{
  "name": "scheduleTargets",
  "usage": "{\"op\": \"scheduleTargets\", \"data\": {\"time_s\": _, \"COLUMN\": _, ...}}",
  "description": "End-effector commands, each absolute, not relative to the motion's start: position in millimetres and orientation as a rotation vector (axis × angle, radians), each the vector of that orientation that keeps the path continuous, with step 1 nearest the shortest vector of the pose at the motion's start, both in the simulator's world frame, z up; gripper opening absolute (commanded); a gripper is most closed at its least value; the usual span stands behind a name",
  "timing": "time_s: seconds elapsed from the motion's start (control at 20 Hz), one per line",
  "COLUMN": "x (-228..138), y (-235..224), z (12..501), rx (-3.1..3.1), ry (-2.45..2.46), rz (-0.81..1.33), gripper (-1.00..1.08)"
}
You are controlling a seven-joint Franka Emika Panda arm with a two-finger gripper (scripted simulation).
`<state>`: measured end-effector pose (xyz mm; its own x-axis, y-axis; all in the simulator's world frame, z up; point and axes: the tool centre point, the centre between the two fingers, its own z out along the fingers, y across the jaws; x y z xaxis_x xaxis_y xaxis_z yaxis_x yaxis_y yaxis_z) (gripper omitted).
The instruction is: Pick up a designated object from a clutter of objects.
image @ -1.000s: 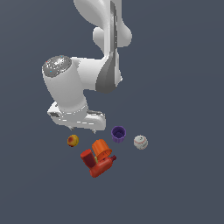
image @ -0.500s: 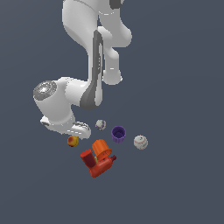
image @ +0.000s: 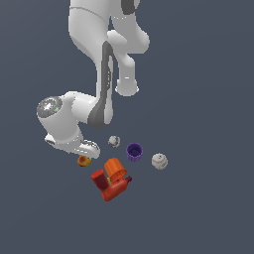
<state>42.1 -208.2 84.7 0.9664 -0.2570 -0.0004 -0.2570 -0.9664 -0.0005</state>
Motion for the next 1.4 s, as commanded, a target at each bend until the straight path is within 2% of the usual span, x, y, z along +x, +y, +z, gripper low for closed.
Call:
{"op": "scheduleTargets", "data": {"time_s": 0.0, "x": 41.9, "y": -208.1, "z": 79.9, "rx": -3.115, "ry": 0.407, "rz": 0.001, "gripper": 1.00}}
{"op": "scheduleTargets", "data": {"time_s": 0.4, "x": 40.8, "y": -208.5, "z": 42.0, "rx": -3.115, "ry": 0.407, "rz": 0.001, "gripper": 1.00}}
{"op": "scheduleTargets", "data": {"time_s": 0.65, "x": 41.9, "y": -209.0, "z": 34.5, "rx": -3.115, "ry": 0.407, "rz": 0.001, "gripper": 1.00}}
{"op": "scheduleTargets", "data": {"time_s": 0.7, "x": 41.9, "y": -209.0, "z": 34.5, "rx": -3.115, "ry": 0.407, "rz": 0.001, "gripper": -1.00}}
{"op": "scheduleTargets", "data": {"time_s": 1.35, "x": 44.1, "y": -206.0, "z": 39.5, "rx": -3.114, "ry": 0.400, "rz": -0.006, "gripper": -1.00}}
